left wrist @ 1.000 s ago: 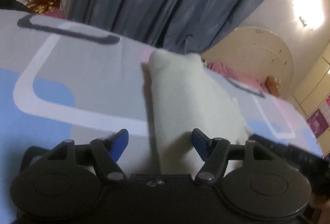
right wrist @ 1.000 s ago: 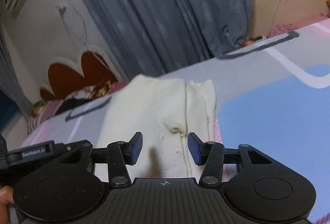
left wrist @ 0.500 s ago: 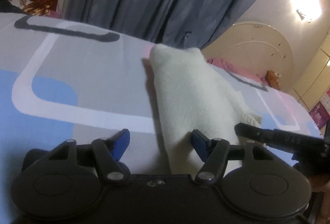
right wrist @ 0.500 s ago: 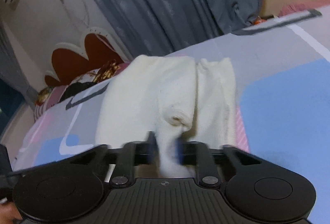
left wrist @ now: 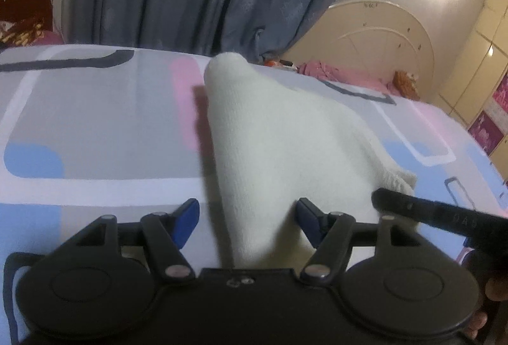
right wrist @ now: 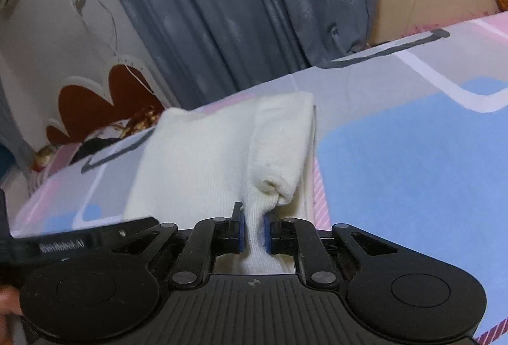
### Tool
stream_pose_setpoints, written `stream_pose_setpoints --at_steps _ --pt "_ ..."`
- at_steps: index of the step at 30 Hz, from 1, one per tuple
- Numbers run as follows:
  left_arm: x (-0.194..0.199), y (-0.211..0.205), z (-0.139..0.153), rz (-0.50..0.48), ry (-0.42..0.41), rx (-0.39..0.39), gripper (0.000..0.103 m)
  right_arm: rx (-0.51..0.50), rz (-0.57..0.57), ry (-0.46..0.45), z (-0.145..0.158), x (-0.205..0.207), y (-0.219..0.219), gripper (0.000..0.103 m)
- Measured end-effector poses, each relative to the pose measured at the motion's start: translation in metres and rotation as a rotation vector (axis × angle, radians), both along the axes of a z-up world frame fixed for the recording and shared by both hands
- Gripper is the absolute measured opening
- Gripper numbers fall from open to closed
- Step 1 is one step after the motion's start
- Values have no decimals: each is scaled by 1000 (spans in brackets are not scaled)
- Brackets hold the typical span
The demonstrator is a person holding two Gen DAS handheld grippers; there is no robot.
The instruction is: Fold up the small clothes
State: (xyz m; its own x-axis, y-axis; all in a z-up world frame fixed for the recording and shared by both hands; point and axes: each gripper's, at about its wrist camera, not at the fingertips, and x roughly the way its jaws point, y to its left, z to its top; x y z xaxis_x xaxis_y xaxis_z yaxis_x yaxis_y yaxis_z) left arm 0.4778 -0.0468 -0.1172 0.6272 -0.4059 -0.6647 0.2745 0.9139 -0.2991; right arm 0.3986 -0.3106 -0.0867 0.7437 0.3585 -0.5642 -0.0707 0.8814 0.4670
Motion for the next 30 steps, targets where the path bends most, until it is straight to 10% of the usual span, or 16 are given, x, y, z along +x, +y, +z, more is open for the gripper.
stream_pose_setpoints --at_steps 10,15,19,24,30 --pt "15 18 20 69 -97 -102 62 -86 -68 -147 35 1 -4 16" --pt "43 7 -3 95 6 -45 63 -310 91 -30 1 42 31 4" --pt "43 11 21 114 -113 -63 63 -322 61 -100 20 41 30 5" --pt "78 -2 -7 109 16 16 73 -297 87 -19 4 67 39 4" --pt "45 10 13 86 -35 5 68 -312 102 -55 26 53 39 5"
